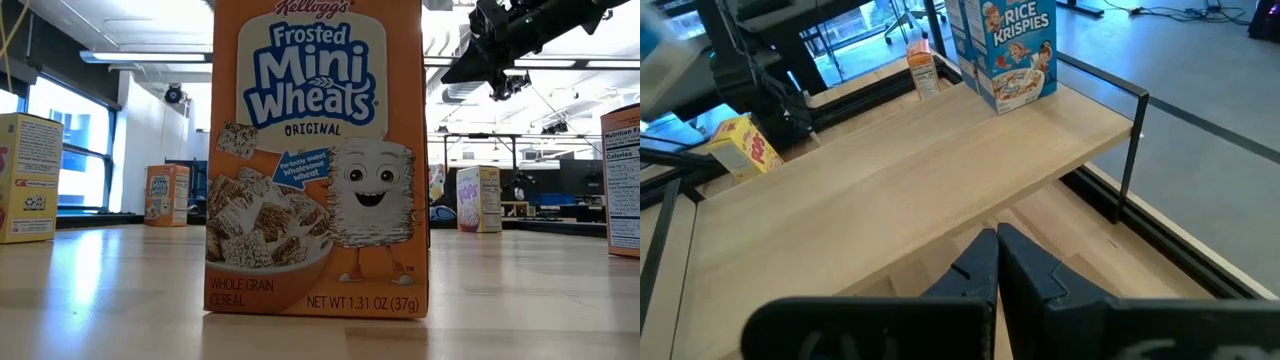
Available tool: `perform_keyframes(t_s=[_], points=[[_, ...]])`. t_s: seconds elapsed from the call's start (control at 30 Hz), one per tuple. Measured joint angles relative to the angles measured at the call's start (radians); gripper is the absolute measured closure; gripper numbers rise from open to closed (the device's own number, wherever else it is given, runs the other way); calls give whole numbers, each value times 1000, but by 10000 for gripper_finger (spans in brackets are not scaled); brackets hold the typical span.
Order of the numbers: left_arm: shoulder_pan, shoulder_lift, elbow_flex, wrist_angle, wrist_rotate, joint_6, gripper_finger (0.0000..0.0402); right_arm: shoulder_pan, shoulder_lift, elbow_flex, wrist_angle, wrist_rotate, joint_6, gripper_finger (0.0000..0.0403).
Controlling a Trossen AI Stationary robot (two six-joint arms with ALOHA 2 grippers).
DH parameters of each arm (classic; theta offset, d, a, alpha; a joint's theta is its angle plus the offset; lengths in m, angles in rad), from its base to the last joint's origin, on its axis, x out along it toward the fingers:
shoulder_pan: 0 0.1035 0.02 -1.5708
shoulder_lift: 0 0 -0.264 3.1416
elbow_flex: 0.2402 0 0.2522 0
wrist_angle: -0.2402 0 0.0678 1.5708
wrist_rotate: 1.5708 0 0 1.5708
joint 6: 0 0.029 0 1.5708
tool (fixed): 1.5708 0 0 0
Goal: Stack cereal on shelf
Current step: Put the blue cereal box on the shelf aligned with the blue cereal boxes
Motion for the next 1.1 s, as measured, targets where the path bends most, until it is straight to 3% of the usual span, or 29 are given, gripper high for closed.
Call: perform_keyframes(t_s=[0.23, 0.43, 0.57, 0.83, 1.1], points=[[294, 204, 118, 5, 269, 153, 229, 0, 0, 0, 14, 15, 19, 403], [453, 382, 241, 7, 364, 304, 229, 0, 0, 0, 15, 14, 17, 403], [514, 472, 306, 8, 371, 382, 229, 0, 0, 0, 15, 13, 16, 403], [565, 609, 364, 24, 490, 410, 227, 0, 0, 0, 15, 12, 16, 403], [577, 640, 392, 122, 524, 389, 216, 0, 0, 0, 14, -2, 16, 403]])
